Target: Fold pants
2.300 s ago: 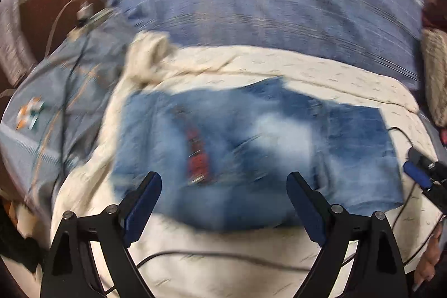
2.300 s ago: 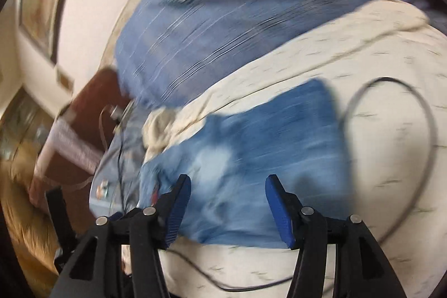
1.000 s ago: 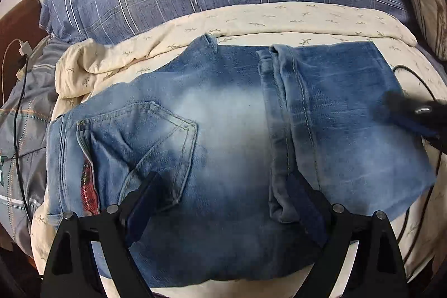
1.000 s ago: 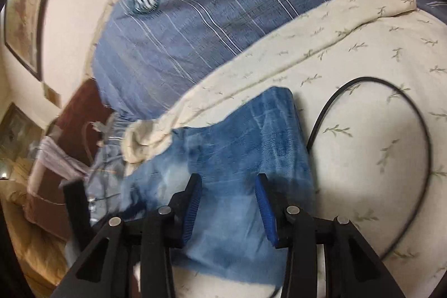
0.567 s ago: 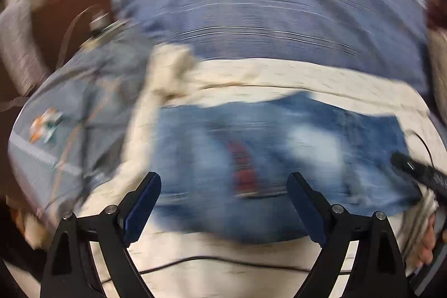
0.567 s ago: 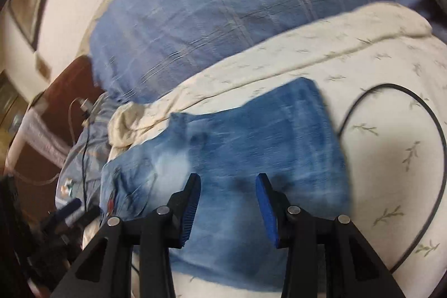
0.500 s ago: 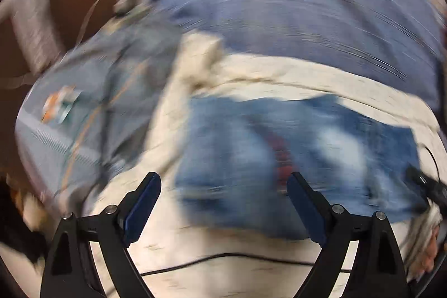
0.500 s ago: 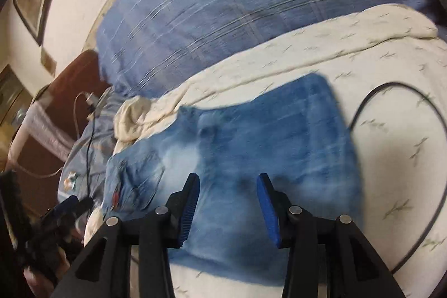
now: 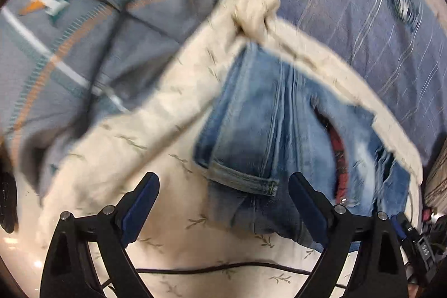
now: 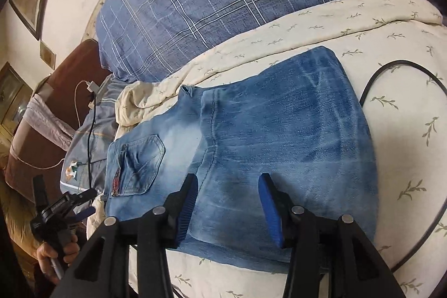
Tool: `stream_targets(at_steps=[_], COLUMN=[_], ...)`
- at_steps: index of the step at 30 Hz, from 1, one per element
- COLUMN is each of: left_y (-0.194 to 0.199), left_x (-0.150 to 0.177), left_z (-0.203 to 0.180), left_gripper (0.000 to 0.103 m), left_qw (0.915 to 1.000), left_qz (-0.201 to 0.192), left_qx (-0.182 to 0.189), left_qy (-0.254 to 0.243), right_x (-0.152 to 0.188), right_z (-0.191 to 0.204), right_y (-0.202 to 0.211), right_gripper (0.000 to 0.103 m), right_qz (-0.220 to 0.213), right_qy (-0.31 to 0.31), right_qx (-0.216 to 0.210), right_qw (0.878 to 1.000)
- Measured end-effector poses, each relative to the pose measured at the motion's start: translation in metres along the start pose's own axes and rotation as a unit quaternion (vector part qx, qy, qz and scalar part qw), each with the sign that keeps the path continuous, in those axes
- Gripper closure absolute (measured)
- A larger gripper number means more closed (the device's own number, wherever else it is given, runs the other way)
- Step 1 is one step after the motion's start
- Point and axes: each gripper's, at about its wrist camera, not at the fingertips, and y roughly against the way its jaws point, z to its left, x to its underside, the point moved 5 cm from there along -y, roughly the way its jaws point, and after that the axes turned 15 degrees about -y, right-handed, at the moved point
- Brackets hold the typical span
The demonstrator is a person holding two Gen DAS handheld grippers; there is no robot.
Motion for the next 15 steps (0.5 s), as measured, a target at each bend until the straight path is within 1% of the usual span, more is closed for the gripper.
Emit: stream_targets(at_steps=[2, 3, 5, 7, 8, 9, 10, 11, 13, 15], left_y=[-0.020, -0.024, -0.027, -0.026, -0.026, -0.022, -0.020, -0.019, -0.016, -0.012], left_x=[0.002, 0.002, -0.002, -0.006, -0.008, -0.011, -0.012, -0.015, -0.017, -0.020], left_z=[-0.005, -0.007, -0.011, -0.017, -0.018, -0.020, -0.021, -0.023, -0.026, -0.028], left_gripper=[0.009, 0.009, 0.009, 0.023, 0.037, 0.053, 0.058, 0.062, 0.067, 0.076], left_qw=[0.9995, 0.9995, 0.9998, 0.9993, 0.9991, 0.9989, 0.9987, 0.9982, 0.9976, 0.9971], left_qz=[0.029, 0.029, 0.005, -0.009, -0.015, -0.027, -0.033, -0.036, -0.041, -0.048], left_qx=[0.009, 0.009, 0.009, 0.020, 0.029, 0.026, 0.016, 0.006, 0.003, 0.003], left_qy=[-0.006, -0.006, -0.017, -0.030, -0.028, -0.029, -0.035, -0.048, -0.055, -0.059], right_x=[0.000, 0.000, 0.000, 0.000, -0.001, -0.001, -0.001, -0.001, -0.001, -0.002], right_z=[0.000, 0.000, 0.000, 0.000, 0.000, -0.001, -0.001, -0.001, -0.002, -0.002], right_y=[0.000, 0.000, -0.001, -0.001, -0.001, -0.001, -0.001, -0.001, -0.001, 0.001], right_gripper=[0.054, 0.054, 0.054, 0.054, 0.054, 0.054, 0.054, 0.054, 0.054, 0.054], right_qz=[0.003, 0.004, 0.006, 0.007, 0.008, 0.008, 0.008, 0.008, 0.008, 0.005], right_qy=[0.004, 0.005, 0.005, 0.007, 0.008, 0.008, 0.008, 0.007, 0.002, -0.004], right_qx=[0.001, 0.001, 0.000, 0.001, 0.001, 0.001, 0.001, 0.001, -0.001, -0.002], right_qw=[1.000, 1.000, 1.000, 1.000, 1.000, 1.000, 1.000, 1.000, 1.000, 1.000])
